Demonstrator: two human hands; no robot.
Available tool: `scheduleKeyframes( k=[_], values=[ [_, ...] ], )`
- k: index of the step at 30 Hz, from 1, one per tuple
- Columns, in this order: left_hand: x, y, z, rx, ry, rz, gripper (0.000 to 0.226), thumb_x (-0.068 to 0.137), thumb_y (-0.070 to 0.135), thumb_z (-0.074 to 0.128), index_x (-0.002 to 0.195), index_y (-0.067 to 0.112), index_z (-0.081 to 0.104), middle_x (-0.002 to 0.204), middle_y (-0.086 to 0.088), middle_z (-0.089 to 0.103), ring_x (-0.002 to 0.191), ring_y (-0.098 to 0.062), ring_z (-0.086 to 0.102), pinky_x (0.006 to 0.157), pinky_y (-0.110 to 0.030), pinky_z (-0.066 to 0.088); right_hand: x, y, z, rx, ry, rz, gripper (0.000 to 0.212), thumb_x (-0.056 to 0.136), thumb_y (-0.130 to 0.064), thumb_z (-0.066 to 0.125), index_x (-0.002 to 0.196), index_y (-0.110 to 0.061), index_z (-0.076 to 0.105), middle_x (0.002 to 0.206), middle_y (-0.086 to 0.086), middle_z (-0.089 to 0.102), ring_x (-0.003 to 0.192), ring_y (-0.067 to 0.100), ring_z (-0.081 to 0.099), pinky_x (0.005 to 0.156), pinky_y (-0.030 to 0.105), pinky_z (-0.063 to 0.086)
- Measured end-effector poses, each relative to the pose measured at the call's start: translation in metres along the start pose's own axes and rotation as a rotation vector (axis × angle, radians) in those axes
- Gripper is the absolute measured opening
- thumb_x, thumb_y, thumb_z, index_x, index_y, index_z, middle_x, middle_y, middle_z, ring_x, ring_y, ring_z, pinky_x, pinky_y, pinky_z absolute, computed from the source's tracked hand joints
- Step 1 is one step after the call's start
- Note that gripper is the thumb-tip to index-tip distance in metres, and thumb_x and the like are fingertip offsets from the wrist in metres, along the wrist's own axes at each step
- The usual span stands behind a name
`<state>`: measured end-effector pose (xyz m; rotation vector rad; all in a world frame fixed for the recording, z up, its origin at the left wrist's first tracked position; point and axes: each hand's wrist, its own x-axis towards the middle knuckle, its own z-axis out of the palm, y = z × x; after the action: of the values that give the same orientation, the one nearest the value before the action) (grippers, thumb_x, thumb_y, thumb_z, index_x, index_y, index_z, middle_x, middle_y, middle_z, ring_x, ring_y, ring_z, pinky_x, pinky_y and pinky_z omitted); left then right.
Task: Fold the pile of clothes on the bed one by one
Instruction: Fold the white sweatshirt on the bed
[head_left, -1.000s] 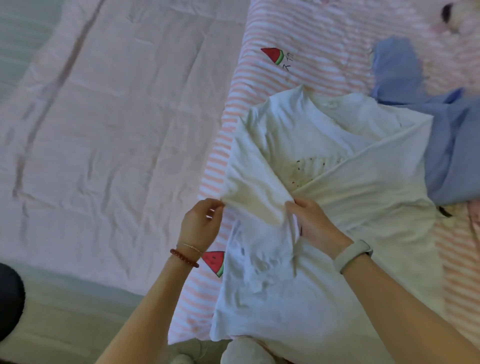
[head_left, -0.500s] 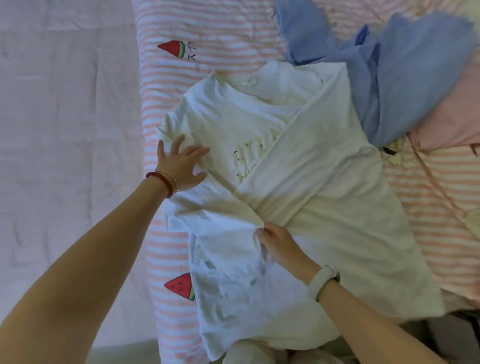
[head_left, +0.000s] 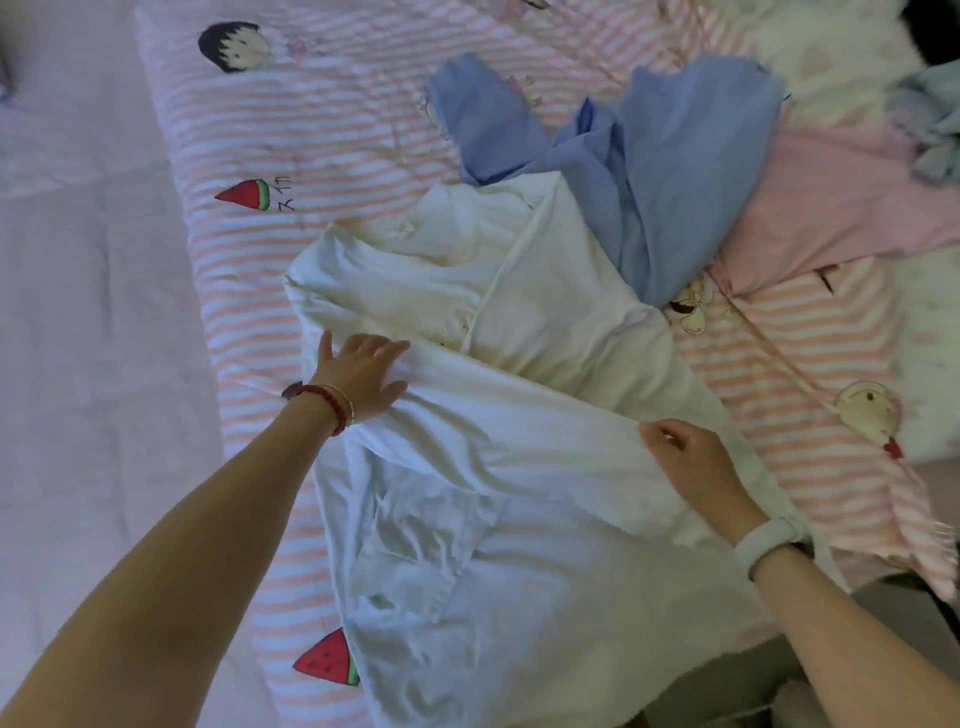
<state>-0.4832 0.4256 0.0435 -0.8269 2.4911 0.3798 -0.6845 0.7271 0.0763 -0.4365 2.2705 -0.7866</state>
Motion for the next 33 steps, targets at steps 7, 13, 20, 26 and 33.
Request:
scheduleKeyframes(
  k=[7,13,20,26,33],
  values=[
    [0.023,0.029,0.015,-0.049,0.040,-0.017,0.058,0.095,0.043,0.040,0.147,0.032,0.016,0.157,0.005,0.007,0.143,-0.024,0.004,0.114,-0.052,0.007,0.006,0.044,-0.015,-0.318,-0.170,0.191,0.019,0.089,-0.040,0.055,0.095,-0.023,0.050,0.094,-0.007,0.057,0.091,0.018,0.055,0.081,0.036,0.045],
    [0.026,0.038,0.022,-0.063,0.179,0.015,0.048,0.093,0.035,0.048,0.139,0.026,0.038,0.151,0.004,0.027,0.143,-0.025,0.008,0.113,-0.052,0.003,-0.005,0.055,-0.028,-0.048,-0.008,0.152,0.017,0.092,-0.018,0.055,0.084,-0.004,0.054,0.079,0.006,0.054,0.074,0.020,0.050,0.061,0.026,0.036],
    [0.040,0.060,0.002,-0.205,0.401,-0.101,0.023,0.093,0.022,0.051,0.110,0.013,0.064,0.131,-0.007,0.051,0.130,-0.028,0.035,0.114,-0.050,0.005,0.011,0.043,-0.043,0.201,0.343,0.082,0.009,0.091,-0.016,0.058,0.098,-0.011,0.055,0.095,0.002,0.055,0.091,0.018,0.051,0.074,0.025,0.037],
    [0.016,0.089,0.019,-0.318,0.394,-0.265,0.053,0.093,0.028,0.047,0.144,0.021,0.031,0.154,-0.010,0.018,0.143,-0.031,0.010,0.111,-0.058,0.003,0.022,0.062,-0.042,-0.421,0.312,0.168,0.036,0.091,-0.011,0.047,0.127,-0.007,0.048,0.131,0.016,0.045,0.112,0.035,0.049,0.092,0.043,0.038],
    [-0.038,0.125,0.088,-0.229,0.122,-0.209,0.070,0.082,0.056,0.013,0.147,0.033,0.019,0.157,-0.008,0.010,0.143,-0.037,0.004,0.109,-0.063,0.007,0.009,0.057,0.027,-0.851,-0.044,-0.443,0.050,0.091,-0.032,0.025,0.139,-0.025,0.033,0.148,0.010,0.032,0.136,0.028,0.023,0.107,0.060,0.016]
  ],
)
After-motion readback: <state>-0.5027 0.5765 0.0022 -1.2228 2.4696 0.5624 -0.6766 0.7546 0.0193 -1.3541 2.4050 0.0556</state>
